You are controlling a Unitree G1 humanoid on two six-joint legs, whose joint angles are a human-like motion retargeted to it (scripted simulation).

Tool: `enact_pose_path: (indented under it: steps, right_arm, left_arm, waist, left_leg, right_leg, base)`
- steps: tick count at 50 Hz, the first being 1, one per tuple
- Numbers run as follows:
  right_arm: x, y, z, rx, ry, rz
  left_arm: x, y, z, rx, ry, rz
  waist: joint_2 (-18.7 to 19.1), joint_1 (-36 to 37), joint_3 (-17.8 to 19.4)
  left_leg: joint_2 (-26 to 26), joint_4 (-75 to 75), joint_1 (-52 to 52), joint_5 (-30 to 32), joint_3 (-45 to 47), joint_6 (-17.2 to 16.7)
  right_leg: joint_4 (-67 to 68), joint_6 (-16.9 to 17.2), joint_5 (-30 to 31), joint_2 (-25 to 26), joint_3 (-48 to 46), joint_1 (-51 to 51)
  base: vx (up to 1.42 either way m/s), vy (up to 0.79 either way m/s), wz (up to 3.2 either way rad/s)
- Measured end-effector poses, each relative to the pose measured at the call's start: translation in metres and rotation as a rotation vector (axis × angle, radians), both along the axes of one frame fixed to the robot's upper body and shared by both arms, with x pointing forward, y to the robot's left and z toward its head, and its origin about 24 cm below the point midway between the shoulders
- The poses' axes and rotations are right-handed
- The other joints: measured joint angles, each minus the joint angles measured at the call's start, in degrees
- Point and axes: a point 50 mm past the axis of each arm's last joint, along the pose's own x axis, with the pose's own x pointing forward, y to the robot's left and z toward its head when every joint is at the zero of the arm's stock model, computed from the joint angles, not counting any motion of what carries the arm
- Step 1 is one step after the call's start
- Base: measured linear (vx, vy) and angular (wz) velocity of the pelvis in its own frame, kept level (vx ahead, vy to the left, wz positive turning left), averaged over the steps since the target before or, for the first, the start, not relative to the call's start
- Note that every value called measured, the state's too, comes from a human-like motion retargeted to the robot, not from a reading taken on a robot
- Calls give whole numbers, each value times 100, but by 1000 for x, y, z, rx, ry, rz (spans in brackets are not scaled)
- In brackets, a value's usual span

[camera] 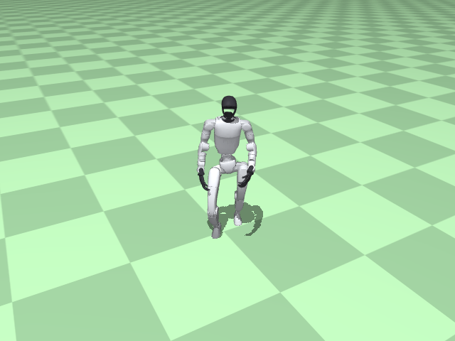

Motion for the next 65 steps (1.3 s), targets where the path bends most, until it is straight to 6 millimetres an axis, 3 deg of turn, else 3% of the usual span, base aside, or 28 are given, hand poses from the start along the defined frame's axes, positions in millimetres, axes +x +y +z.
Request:
enact_pose_path:
  steps: [3, 5, 8, 11, 15, 20, 24, 27, 31, 35, 40, 46, 50, 53, 55, 58, 61, 65]
  right_arm:
    - [-30, -9, -12, -29, 94, -65]
    - [-46, -18, -16, -64, 141, -100]
    - [-61, -43, -15, -142, 187, -131]
    - [-69, -70, -10, -219, 200, -147]
    - [-70, -93, -1, -289, 157, -158]
    - [-66, -104, 11, -344, 47, -157]
    - [-67, -119, 22, -426, -22, -174]
    - [-81, -141, 30, -521, -17, -209]
    - [-107, -160, 34, -598, 41, -265]
    - [-116, -161, 32, -593, 72, -310]
    - [-95, -150, 28, -498, 27, -378]
    - [-22, -126, 38, -336, -221, -564]
    - [29, -100, 57, -234, -424, -639]
    - [56, -78, 75, -160, -557, -640]
    - [67, -62, 87, -100, -635, -613]
    - [74, -37, 104, 11, -723, -531]
    - [75, -15, 120, 118, -785, -407]
    - [73, 5, 151, 212, -886, -183]
  left_arm:
    - [1, 15, 3, -34, -21, 119]
    - [0, 24, 2, -45, -17, 192]
    - [-10, 33, -14, -20, 64, 261]
    - [-38, 41, -46, 69, 239, 275]
    - [-105, 59, -87, 217, 523, 256]
    - [-196, 79, -110, 352, 821, 220]
    - [-248, 78, -114, 391, 977, 211]
    - [-272, 55, -119, 365, 1048, 168]
    - [-289, 18, -123, 275, 1095, 94]
    - [-282, 7, -124, 218, 1087, 116]
    - [-257, 33, -123, 196, 1008, 300]
    - [-202, 63, -111, 136, 769, 559]
    - [-150, 79, -88, 91, 512, 640]
    - [-100, 86, -48, 18, 234, 642]
    - [-69, 86, -10, -63, 23, 619]
    - [-34, 77, 56, -267, -281, 550]
    - [-15, 59, 112, -511, -492, 418]
    - [-11, 28, 168, -791, -652, 119]
  waist:
    - [220, 96, 178]
    - [568, 180, 211]
    - [922, 429, 136]
    - [773, 588, 99]
    - [140, 548, 222]
    - [-884, 399, 760]
    - [-1572, 735, 1453]
    - [-1756, 1031, 1853]
    - [-1759, 1038, 1853]
    - [-1759, 1075, 1852]
    - [-1435, 1035, 1383]
    - [-411, 876, 377]
    - [327, 806, -221]
    - [862, 673, -573]
    - [1188, 470, -738]
    - [1613, -4, -856]
    - [1962, -539, -854]
    - [2118, -1229, -734]
  left_leg:
    - [478, 3369, -1148, -746, 277, -143]
    - [1210, 5785, -2064, -655, 474, -242]
    - [1818, 8425, -3409, -327, 369, -188]
    - [1728, 10517, -4884, -192, 398, -88]
    - [1483, 11995, -6839, -99, 737, -3]
    - [1914, 11409, -8559, -248, 932, 315]
    - [2607, 9456, -9149, -373, 925, 330]
    - [2779, 7613, -9421, -283, 718, 65]
    - [2755, 6232, -9643, 44, 542, -207]
    - [2773, 6916, -9280, 219, 850, -234]
    - [2696, 9139, -8553, 203, 1541, -167]
    - [1622, 10636, -7721, 581, 1845, -573]
    - [1563, 10619, -6898, 537, 1678, -398]
    - [1883, 10221, -6035, 214, 1522, -126]
    - [2033, 9779, -5331, -22, 1501, -43]
    - [2153, 8802, -4161, -294, 1571, -186]
    - [2175, 7462, -3072, -494, 1657, -536]
    - [1903, 5230, -1989, -1148, 1821, -769]
  right_leg:
    - [93, -255, -296, 299, -241, 415]
    - [235, -524, -501, 686, -516, 490]
    - [318, -823, -614, 1109, -622, 361]
    - [440, -873, -699, 946, -398, 149]
    - [588, -547, -642, 285, 205, 99]
    - [659, 513, -793, -176, 1450, 701]
    - [690, 814, -1407, -918, 1822, 1354]
    - [676, 897, -1842, -1416, 1852, 1674]
    - [783, 904, -2030, -1669, 1676, 1598]
    - [894, 853, -1976, -1612, 1549, 1398]
    - [927, 766, -1603, -992, 1364, 848]
    - [475, 500, -883, 257, 1069, 50]
    - [-27, 233, -414, 1030, 748, -283]
    - [-379, 50, -101, 1559, 524, -400]
    - [-476, -10, -48, 1885, 527, -429]
    - [-339, -154, -356, 2230, 527, -468]
    - [-142, -412, -654, 2296, 223, -543]
    - [-18, -505, -727, 2002, -174, -601]
  base:
    - [12, -8, 44]
    - [5, -8, 50]
    - [7, -7, 31]
    - [9, -5, 54]
    - [13, -4, 97]
    - [22, -6, 103]
    - [21, -3, 23]
    - [9, -4, 11]
    - [-3, -7, 56]
    - [-8, -4, 60]
    - [-17, -3, 75]
    - [-25, -3, 80]
    - [-20, -12, 83]
    - [-15, -18, 117]
    - [-13, -19, 159]
    - [-14, -21, 178]
    - [-16, -22, 168]
    - [-16, -17, 168]
